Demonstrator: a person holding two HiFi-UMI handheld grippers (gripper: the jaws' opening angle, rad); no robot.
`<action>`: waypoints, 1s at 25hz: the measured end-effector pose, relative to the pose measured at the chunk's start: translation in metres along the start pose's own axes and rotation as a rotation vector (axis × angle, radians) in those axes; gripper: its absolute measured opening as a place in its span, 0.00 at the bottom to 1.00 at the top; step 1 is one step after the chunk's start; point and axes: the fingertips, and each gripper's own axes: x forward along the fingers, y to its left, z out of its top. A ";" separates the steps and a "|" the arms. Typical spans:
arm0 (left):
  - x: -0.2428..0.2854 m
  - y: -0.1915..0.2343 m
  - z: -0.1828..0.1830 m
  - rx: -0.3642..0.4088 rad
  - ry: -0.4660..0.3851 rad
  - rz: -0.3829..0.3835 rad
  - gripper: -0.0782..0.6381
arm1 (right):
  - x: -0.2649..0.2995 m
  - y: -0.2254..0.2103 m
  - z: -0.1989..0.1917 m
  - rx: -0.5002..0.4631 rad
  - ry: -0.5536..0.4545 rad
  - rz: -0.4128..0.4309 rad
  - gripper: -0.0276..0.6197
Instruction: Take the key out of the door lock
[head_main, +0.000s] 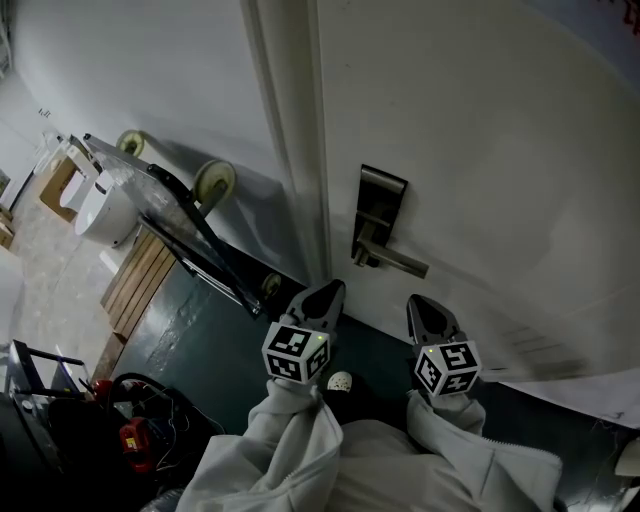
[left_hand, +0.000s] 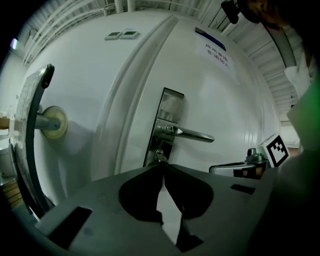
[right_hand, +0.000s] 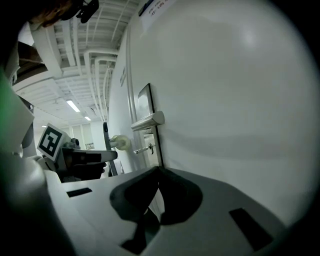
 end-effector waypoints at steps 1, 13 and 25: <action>0.004 0.001 0.001 -0.004 0.001 -0.010 0.14 | 0.003 -0.001 0.000 0.002 0.001 -0.004 0.12; 0.025 0.012 0.003 -0.142 0.008 -0.116 0.14 | 0.020 -0.006 0.005 0.031 -0.012 -0.064 0.12; 0.034 0.006 -0.001 -0.617 0.006 -0.257 0.38 | 0.021 -0.004 0.002 0.020 0.002 -0.084 0.12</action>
